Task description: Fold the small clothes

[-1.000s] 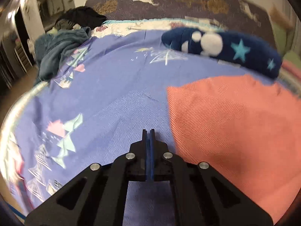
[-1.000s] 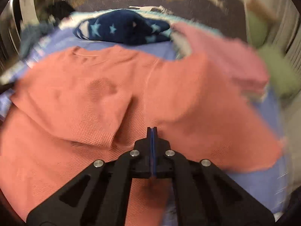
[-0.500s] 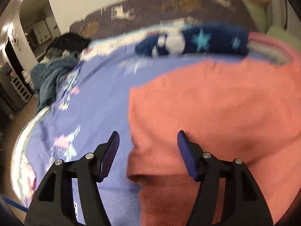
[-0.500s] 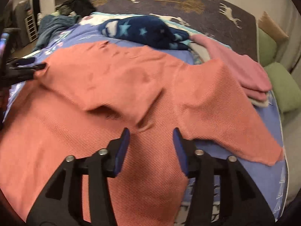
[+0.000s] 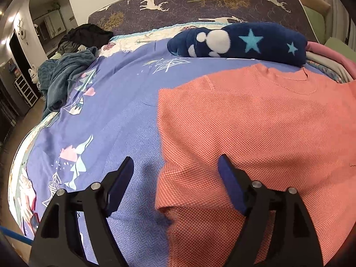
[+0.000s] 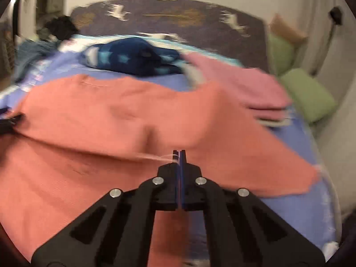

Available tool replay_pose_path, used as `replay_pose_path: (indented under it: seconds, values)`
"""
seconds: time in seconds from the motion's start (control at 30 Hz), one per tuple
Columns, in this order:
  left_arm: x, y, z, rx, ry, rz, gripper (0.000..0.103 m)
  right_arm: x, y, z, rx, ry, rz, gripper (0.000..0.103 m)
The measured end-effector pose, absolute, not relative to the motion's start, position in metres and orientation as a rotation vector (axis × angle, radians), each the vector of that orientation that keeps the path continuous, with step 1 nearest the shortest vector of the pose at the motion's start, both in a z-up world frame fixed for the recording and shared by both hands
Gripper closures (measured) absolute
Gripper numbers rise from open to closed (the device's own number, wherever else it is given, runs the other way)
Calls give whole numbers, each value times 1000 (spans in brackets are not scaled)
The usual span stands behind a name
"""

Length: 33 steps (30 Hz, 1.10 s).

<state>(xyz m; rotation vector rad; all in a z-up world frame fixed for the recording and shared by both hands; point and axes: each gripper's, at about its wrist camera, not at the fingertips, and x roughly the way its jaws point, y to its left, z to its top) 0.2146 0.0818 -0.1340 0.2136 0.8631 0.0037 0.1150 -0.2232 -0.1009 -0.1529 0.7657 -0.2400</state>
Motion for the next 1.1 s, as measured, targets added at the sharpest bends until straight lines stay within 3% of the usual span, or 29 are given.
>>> replay_pose_path:
  seconds: [0.27,0.33,0.4,0.47,0.5,0.53,0.57,0.73,0.87,1.1]
  values:
    - [213,75,-134,257,847,26,23,116,-267,-95,234,863,38,89]
    - [214,75,-134,260,848,34,21,137,-261,-97,300,888,149,79]
    - [214,75,-134,263,849,42,19,166,-258,-107,355,944,180,58]
    - [214,75,-134,266,849,44,19,192,-259,-122,444,1004,204,52]
    - [215,75,-134,268,850,44,19,200,-258,-126,481,999,221,54]
    - [214,75,-134,267,850,44,19,206,-255,-127,490,988,228,63]
    - [214,75,-134,267,851,44,19,212,-249,-125,469,975,233,100]
    - [214,76,-135,260,850,49,17,187,-246,-85,273,760,66,101]
    - [215,77,-135,255,852,56,15,196,-257,-119,217,936,-28,100]
    - [215,75,-135,278,847,77,12,152,-257,-101,386,836,238,96]
